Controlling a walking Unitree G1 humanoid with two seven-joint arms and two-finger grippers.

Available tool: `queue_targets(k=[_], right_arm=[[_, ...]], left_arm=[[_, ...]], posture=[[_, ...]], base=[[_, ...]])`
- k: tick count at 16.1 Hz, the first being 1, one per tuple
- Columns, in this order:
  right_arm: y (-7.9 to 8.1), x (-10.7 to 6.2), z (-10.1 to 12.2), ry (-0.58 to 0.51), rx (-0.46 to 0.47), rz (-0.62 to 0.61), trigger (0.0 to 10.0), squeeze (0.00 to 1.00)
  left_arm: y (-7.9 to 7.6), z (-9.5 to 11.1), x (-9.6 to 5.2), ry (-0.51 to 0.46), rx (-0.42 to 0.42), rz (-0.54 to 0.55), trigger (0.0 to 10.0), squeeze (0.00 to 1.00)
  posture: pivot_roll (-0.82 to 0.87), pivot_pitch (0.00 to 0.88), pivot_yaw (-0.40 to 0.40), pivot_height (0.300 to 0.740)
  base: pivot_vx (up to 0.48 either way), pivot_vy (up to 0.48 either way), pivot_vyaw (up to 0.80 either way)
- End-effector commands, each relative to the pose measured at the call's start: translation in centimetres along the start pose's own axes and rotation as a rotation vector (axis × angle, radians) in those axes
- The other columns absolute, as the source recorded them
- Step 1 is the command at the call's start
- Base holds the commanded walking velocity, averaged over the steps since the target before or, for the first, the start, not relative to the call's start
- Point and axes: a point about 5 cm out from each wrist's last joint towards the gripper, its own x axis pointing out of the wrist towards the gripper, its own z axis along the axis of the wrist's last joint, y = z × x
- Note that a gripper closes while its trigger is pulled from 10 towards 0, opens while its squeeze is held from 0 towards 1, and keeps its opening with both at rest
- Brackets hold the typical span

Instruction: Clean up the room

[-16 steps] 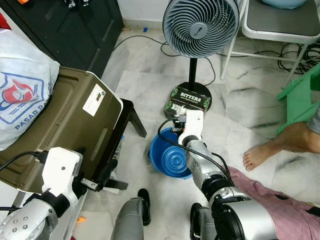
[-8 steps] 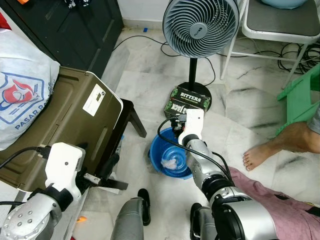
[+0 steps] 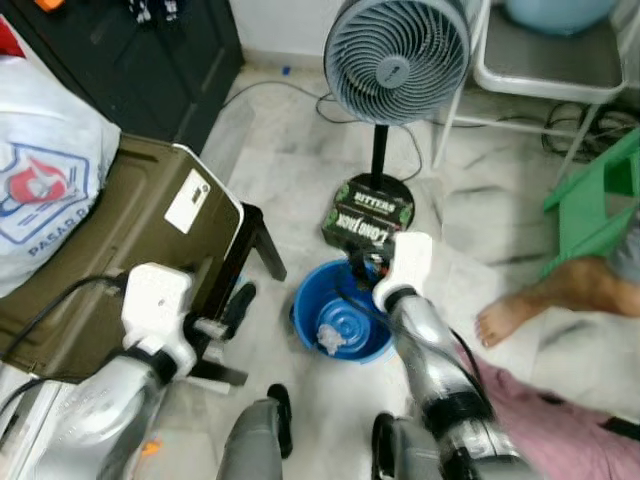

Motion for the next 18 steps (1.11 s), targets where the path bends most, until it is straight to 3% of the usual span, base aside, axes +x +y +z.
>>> queue_targets(k=[1,4,6,8,10,11,12,15,18], right_arm=[[0.4,-0.5,0.5,-0.005,-0.022,0.048,10.0,1.0],[-0.7,-2.0,1.0,-0.007,-0.039,0.074,10.0,1.0],[-1.9,-5.0,0.7,0.014,-0.008,0.074,10.0,1.0],[-2.3,-5.6,0.5,0.009,-0.003,0.044,10.0,1.0],[-2.4,-6.8,0.8,-0.002,0.043,-0.051,10.0,1.0],[-2.4,-7.0,0.6,0.01,0.043,-0.069,10.0,0.95],[-2.6,-7.2,0.2,0.024,0.024,-0.101,10.0,0.0],[-3.8,-8.0,0.5,-0.002,-0.022,-0.173,10.0,0.0],[-3.9,-9.7,0.5,0.009,-0.053,-0.219,10.0,0.0]], left_arm=[[0.1,-0.5,0.2,0.01,0.006,0.014,10.0,0.0],[-0.3,-0.6,1.5,-0.021,-0.007,0.006,10.0,0.0],[-0.4,-0.9,2.8,-0.052,-0.014,0.014,10.0,0.0],[-0.1,-1.3,2.9,-0.056,0.011,0.046,10.0,0.0],[0.4,-2.7,3.2,-0.045,-0.02,0.101,10.0,0.0],[0.3,-3.1,3.4,-0.047,-0.027,0.106,10.0,0.0],[0.1,-3.7,3.8,-0.048,-0.044,0.112,10.0,0.0],[-0.2,-3.9,4.6,-0.078,-0.039,0.111,10.0,0.0],[0.3,-3.5,4.2,-0.105,-0.032,0.139,10.0,0.0]], posture=[[0.1,0.159,0.069,0.74],[0.05,0.102,0.059,0.74],[0.04,0.065,0.052,0.74],[0.04,0.034,0.037,0.74],[0.03,0.0,0.026,0.74],[0.02,0.0,0.019,0.74],[0.02,0.0,0.017,0.74],[0.0,0.0,0.028,0.74],[-0.01,0.0,0.03,0.74]], base=[[0.0,0.0,0.0],[0.0,0.0,0.0],[0.0,0.0,0.0],[0.0,0.0,0.0],[0.0,0.0,0.0],[0.0,0.0,0.0],[0.0,0.0,0.0],[0.0,0.0,0.0],[0.0,0.0,0.0]])
